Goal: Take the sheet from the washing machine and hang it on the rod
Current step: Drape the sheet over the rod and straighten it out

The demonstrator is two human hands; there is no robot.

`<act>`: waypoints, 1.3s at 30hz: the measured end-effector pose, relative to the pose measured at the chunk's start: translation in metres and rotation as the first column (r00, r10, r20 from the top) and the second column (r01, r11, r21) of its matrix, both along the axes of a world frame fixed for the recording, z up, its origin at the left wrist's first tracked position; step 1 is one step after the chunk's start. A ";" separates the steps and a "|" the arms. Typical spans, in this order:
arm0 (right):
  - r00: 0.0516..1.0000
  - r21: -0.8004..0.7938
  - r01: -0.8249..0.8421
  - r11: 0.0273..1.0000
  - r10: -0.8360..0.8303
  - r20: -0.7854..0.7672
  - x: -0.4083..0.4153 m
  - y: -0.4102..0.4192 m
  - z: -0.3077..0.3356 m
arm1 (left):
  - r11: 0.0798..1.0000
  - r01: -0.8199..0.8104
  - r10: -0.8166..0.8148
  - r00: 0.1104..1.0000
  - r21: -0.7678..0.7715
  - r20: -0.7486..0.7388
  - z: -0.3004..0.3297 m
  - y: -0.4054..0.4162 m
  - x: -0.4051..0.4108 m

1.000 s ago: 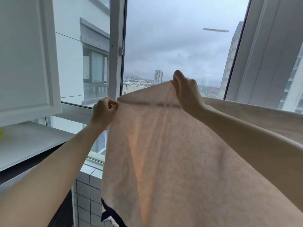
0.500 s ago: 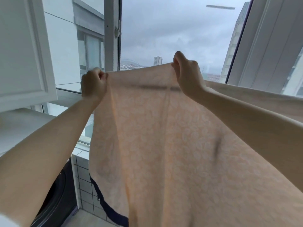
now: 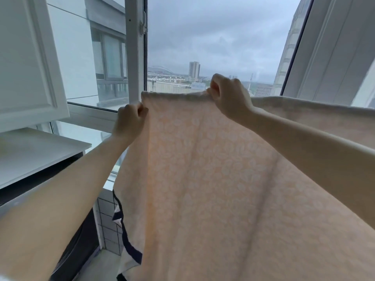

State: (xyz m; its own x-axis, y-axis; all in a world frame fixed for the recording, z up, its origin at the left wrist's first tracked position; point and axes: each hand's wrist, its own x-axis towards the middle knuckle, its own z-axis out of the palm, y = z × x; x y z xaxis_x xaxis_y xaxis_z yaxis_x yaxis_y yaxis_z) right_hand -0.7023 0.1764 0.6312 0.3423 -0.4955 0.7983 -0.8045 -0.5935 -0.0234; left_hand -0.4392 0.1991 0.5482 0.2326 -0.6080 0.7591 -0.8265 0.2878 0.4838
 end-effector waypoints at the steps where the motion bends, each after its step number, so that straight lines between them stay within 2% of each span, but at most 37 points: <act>1: 0.999 -0.038 -0.030 0.999 0.029 -0.023 -0.001 0.001 -0.004 | 1.000 -0.019 0.020 0.997 -0.016 0.072 -0.005 0.002 0.000; 5: 0.982 -0.213 -0.117 0.970 0.080 -0.174 -0.009 0.008 -0.021 | 0.990 -0.126 0.137 0.955 -0.060 0.264 -0.030 0.011 0.001; 12: 0.923 -0.359 -0.279 0.891 0.145 -0.358 -0.012 0.010 -0.047 | 0.990 -0.110 0.133 0.922 -0.085 0.363 -0.060 0.030 0.005; 15: 0.869 -0.363 -0.358 0.860 0.165 -0.467 -0.013 0.016 -0.066 | 0.991 -0.112 0.133 0.900 -0.074 0.414 -0.069 0.036 0.009; 19: 0.807 -0.282 -0.357 0.891 0.142 -0.573 -0.015 0.024 -0.090 | 0.990 -0.141 0.129 0.861 -0.014 0.492 -0.072 0.045 0.015; 21: 0.818 -0.273 -0.347 0.897 0.147 -0.556 -0.012 0.029 -0.087 | 0.990 -0.139 0.123 0.888 0.002 0.444 -0.067 0.046 0.021; 22: 0.827 -0.279 -0.346 0.896 0.151 -0.542 -0.010 0.032 -0.081 | 0.992 -0.125 0.109 0.921 0.020 0.373 -0.063 0.046 0.024; 24: 0.838 -0.267 -0.340 0.902 0.162 -0.521 -0.009 0.035 -0.069 | 0.996 -0.078 0.073 0.987 0.034 0.145 -0.047 0.044 0.026; 26: 0.840 -0.245 -0.317 0.916 0.151 -0.521 -0.010 0.036 -0.060 | 0.999 -0.052 0.052 0.998 -0.001 -0.028 -0.025 0.041 0.023; 28: 0.842 -0.223 -0.286 0.932 0.134 -0.522 -0.011 0.035 -0.054 | 1.000 0.013 -0.014 0.998 -0.015 -0.062 -0.002 0.036 0.019; 31: 0.866 -0.223 -0.242 0.944 0.107 -0.489 -0.013 0.036 -0.042 | 0.992 0.111 -0.107 0.992 0.058 -0.071 0.024 0.025 0.011; 33: 0.893 -0.231 -0.178 0.957 0.058 -0.446 -0.018 0.037 -0.033 | 0.991 0.106 -0.104 0.994 0.082 -0.037 0.030 0.018 0.004; 36: 0.921 -0.195 -0.029 0.980 -0.050 -0.386 -0.033 0.038 -0.022 | 0.998 0.067 -0.066 0.996 0.008 -0.066 0.030 0.012 -0.004; 39: 0.940 -0.156 0.040 0.987 -0.090 -0.330 -0.052 0.039 -0.013 | 0.999 -0.012 0.010 0.999 -0.032 -0.054 0.025 0.007 -0.001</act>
